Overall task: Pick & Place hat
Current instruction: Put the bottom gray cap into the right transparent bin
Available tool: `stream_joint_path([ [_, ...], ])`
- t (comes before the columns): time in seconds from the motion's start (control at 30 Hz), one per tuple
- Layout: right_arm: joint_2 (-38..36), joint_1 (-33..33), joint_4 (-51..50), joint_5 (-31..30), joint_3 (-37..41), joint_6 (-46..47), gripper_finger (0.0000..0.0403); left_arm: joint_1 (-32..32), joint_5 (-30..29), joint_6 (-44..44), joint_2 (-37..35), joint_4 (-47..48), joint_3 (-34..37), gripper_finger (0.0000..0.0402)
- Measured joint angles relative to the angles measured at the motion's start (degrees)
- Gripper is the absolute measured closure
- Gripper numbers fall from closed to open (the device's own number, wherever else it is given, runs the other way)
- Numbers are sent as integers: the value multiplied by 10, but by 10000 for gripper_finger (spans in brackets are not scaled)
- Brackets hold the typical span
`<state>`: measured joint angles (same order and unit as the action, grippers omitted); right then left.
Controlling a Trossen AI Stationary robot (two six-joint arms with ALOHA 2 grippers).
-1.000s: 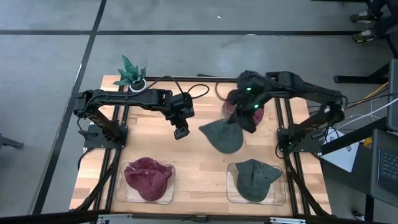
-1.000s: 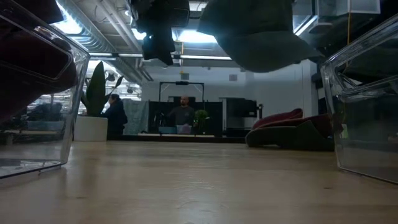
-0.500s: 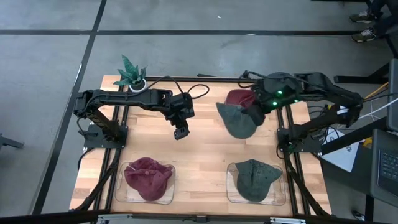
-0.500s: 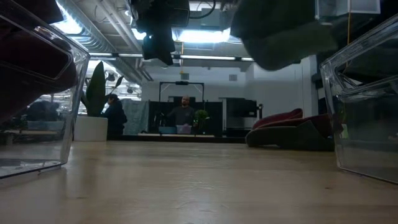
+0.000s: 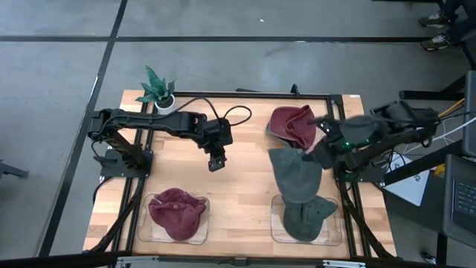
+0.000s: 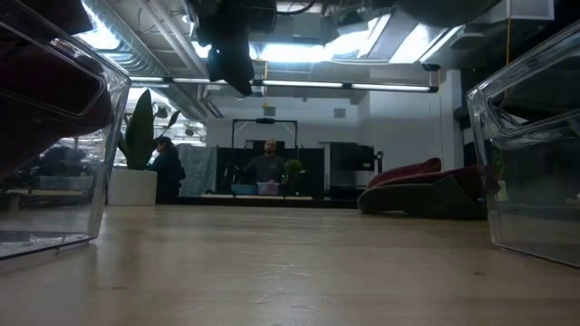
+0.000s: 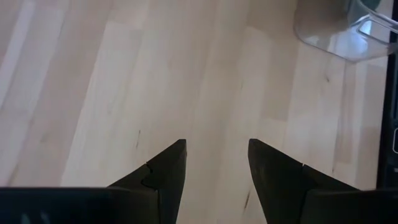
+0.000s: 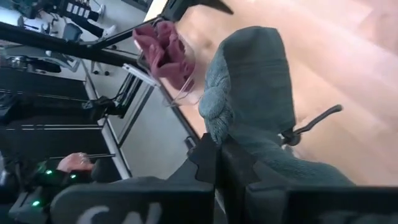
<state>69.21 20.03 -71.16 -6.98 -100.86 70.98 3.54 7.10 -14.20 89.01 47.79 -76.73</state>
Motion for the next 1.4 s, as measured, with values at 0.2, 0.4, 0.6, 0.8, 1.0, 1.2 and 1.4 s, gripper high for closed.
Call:
stream_joint_path([
  [0.2, 3, 93, 17, -81, 0, 69, 399, -9, -1, 0, 0, 0, 0, 233],
  [0.4, 32, 168, 42, -138, 0, 92, 399, -9, -9, 0, 0, 0, 0, 233],
  [0.6, 76, 230, 36, -167, 0, 131, 399, -9, -22, 0, 0, 0, 0, 233],
  [0.8, 102, 295, 33, -252, 0, 181, 399, -9, -22, 0, 0, 0, 0, 233],
  [1.0, 132, 336, 7, -305, 0, 210, 399, -9, -22, 0, 0, 0, 0, 233],
  [1.2, 165, 363, -39, -309, 0, 265, 398, -9, -22, -1, 0, 0, 0, 233],
  [1.4, 191, 399, -105, -309, 0, 346, 399, -9, -22, -1, 0, 0, 0, 233],
])
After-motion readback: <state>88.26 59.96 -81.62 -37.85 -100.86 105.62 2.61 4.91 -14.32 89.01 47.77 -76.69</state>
